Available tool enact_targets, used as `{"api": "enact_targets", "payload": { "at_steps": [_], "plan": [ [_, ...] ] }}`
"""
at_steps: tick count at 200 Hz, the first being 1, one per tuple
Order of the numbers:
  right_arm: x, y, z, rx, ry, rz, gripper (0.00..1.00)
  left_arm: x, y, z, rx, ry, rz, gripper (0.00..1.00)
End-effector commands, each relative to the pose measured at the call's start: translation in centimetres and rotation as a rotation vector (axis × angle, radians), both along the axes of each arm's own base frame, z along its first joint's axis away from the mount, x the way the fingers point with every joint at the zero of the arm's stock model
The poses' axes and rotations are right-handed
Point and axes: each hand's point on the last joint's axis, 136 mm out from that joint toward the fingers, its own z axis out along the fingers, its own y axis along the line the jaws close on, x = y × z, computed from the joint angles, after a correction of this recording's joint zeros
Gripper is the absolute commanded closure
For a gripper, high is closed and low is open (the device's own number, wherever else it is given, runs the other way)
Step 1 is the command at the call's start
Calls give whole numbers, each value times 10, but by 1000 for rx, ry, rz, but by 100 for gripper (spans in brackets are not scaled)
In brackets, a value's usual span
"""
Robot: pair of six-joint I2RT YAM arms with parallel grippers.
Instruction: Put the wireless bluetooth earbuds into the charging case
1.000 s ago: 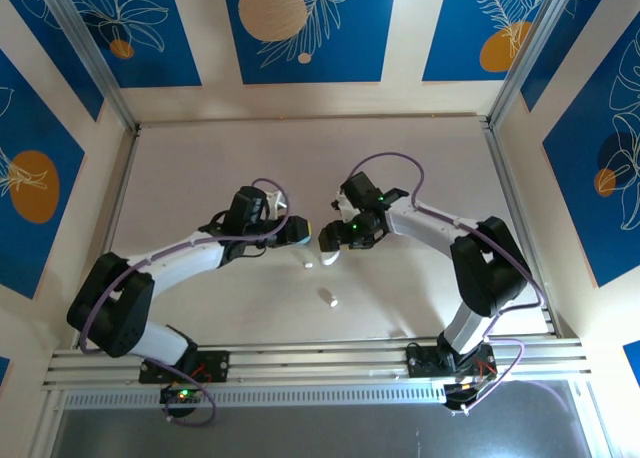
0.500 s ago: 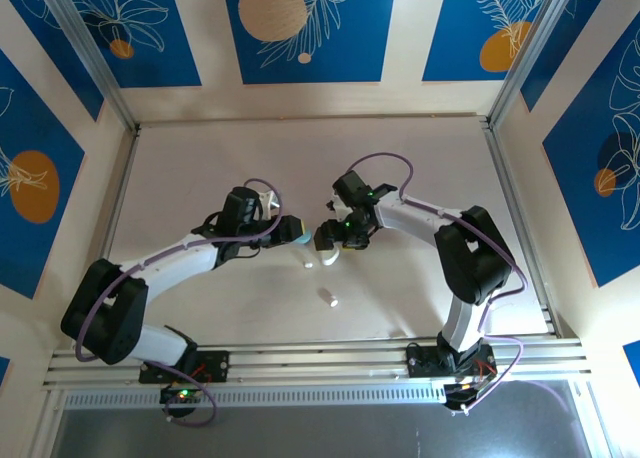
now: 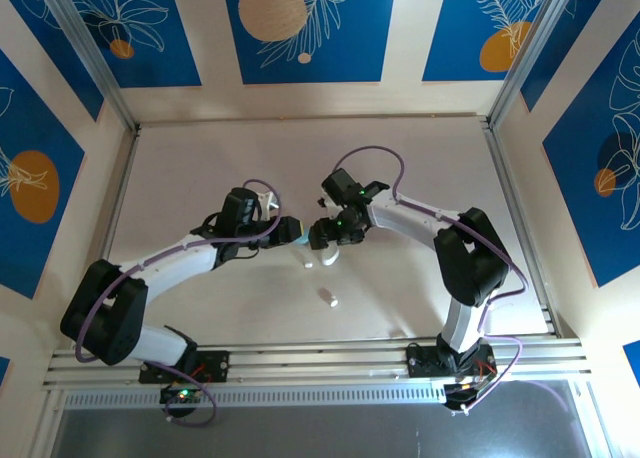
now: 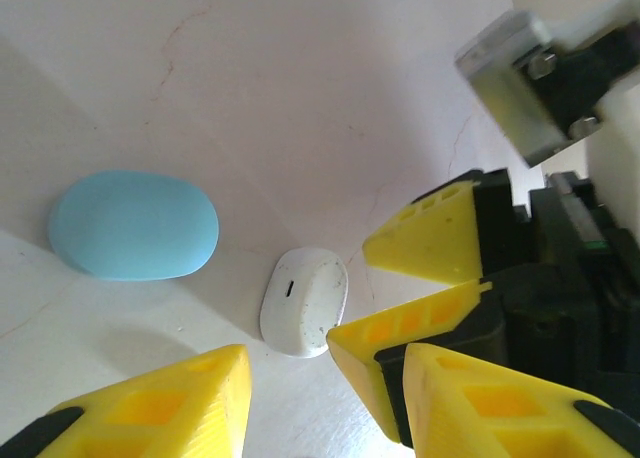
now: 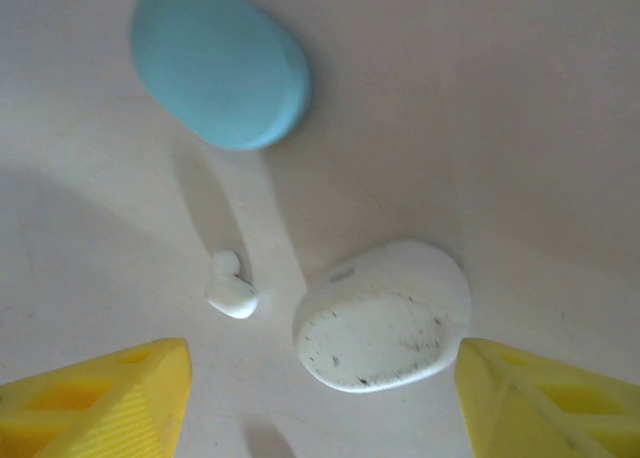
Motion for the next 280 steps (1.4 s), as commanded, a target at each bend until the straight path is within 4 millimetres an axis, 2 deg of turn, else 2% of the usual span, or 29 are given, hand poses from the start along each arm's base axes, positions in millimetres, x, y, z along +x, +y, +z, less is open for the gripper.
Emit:
{"api": "enact_targets", "payload": {
  "at_steps": [1,30,55,82,183,216,280],
  "plan": [
    [3,10,-5,-31,-44,111,30,-1,7,3,5,-14,3,56],
    [2,25,-9,-16,-41,188,29,0,9,2,4,-13,8,56],
    [0,30,-20,-22,-1,212,29,0,10,2,4,-13,10,56],
    [-6,24,-28,-57,37,204,30,0,12,2,6,-12,10,56],
    [-34,-1,-29,-130,57,183,36,0,13,1,3,-9,12,56],
    [-34,-6,-32,-175,37,184,36,0,13,0,5,-7,15,56],
    [-35,-14,-44,-297,25,195,44,-1,14,1,6,-8,16,56]
  ]
}}
